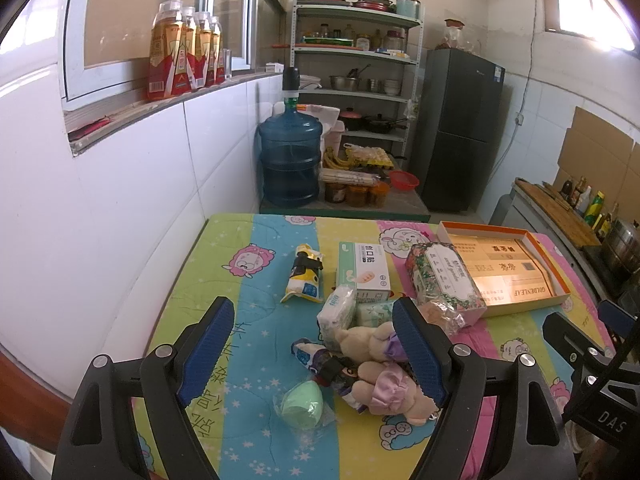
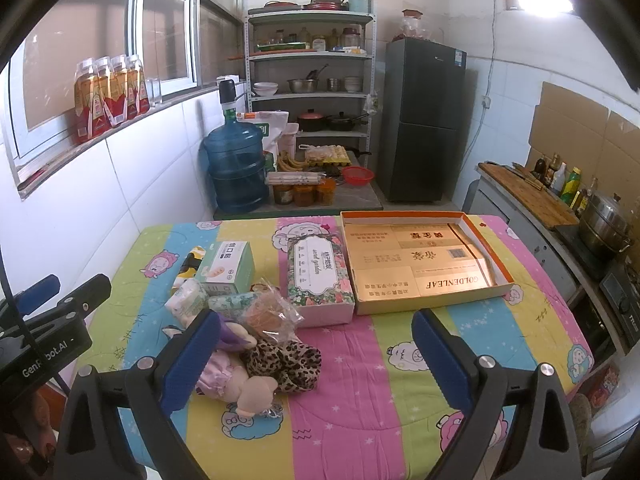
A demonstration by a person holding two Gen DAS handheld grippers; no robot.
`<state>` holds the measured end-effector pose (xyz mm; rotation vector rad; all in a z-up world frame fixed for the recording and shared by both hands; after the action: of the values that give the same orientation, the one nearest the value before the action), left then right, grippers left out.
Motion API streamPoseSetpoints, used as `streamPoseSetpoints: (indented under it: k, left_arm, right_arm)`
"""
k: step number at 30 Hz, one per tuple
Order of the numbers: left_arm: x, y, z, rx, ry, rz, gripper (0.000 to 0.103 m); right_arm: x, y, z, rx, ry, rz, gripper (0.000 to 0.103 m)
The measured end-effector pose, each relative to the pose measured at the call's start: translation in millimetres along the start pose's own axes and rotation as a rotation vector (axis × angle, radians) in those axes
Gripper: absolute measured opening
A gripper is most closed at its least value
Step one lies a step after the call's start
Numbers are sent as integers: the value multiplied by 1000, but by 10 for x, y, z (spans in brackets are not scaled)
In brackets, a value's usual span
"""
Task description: Organize soft objects
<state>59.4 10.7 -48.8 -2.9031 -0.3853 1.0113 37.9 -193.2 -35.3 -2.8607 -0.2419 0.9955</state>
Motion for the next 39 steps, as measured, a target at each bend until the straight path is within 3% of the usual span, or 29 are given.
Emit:
streamPoseSetpoints:
  k: [21,39]
  left_arm:
    - [69,-42,119,-8,-2,25,82]
    - [592,-157,603,-26,-115,56,82]
  right_arm:
    - [155,9,120,-14,-52,-28,98]
    - [554,-179,301,-91,-159,-134,88]
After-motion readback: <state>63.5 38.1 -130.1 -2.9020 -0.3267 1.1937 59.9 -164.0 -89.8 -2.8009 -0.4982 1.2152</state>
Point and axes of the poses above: each gripper's, at about its wrist camera, not at the fingertips, and x roughly the way its jaws point, y to its right, z to its underside, the point moved 6 cm from there along x, roughly the way its jaws point, and after that the axes turned 15 degrees about -z, right-handed, at the moved point
